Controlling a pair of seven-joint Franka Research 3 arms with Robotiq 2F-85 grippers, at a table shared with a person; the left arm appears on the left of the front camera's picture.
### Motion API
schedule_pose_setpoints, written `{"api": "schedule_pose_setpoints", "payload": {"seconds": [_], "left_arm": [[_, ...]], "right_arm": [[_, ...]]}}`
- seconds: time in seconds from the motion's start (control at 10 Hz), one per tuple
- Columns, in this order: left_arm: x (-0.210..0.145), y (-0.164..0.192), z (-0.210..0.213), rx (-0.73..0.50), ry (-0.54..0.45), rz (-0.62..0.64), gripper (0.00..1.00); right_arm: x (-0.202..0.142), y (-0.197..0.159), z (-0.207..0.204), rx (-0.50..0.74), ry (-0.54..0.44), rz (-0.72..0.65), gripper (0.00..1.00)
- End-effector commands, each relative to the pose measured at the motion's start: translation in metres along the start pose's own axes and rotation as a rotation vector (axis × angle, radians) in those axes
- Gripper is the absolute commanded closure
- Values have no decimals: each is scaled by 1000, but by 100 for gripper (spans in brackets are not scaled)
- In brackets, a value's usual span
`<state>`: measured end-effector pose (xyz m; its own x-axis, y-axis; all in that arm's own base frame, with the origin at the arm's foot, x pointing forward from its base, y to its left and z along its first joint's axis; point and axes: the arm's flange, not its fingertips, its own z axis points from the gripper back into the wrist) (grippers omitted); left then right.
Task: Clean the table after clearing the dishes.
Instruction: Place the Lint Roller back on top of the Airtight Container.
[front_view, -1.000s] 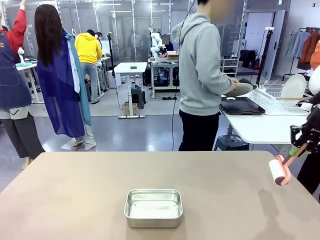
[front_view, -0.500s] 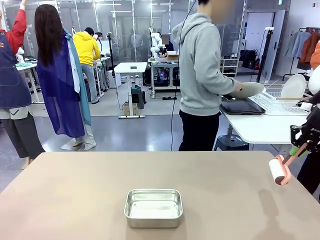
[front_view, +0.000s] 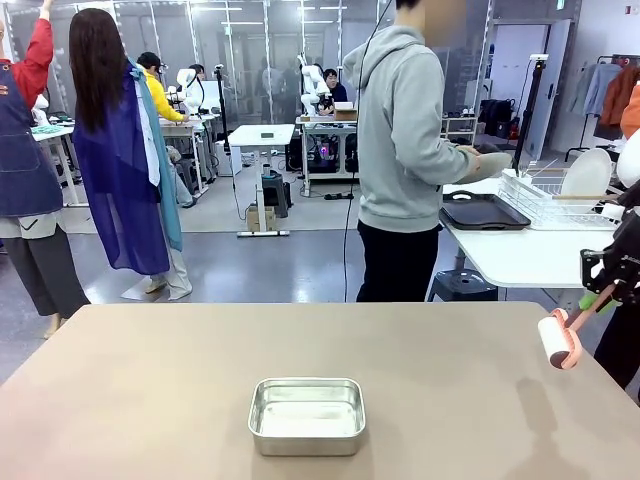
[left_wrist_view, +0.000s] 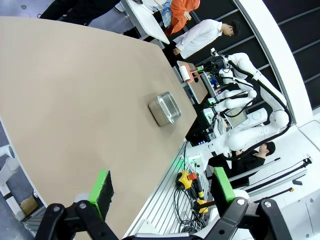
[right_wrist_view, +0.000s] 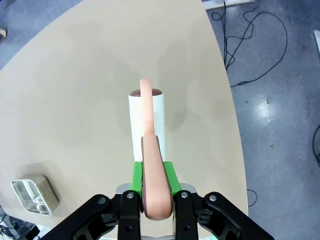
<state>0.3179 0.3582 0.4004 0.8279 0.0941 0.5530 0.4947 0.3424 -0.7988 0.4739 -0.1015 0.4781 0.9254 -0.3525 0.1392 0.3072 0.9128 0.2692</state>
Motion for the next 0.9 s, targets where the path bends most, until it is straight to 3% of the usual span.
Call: {"api": "schedule_pose_setpoints", "payload": {"seconds": [0.0,0.2,0.5,0.8], "left_arm": [[-4,-6,-1,3,-3,5,0],[-4,-6,-1,3,-3,5,0],[-4,-6,-1,3,-3,5,0],[-4,-6,-1,3,-3,5,0]], "right_arm": [[0,0,0,0,0,0,79],[-26,102,47,46,-118,402,79],[-102,252,62,1,-107,830,79],[-160,370,19,-78,71,1243,79]]}}
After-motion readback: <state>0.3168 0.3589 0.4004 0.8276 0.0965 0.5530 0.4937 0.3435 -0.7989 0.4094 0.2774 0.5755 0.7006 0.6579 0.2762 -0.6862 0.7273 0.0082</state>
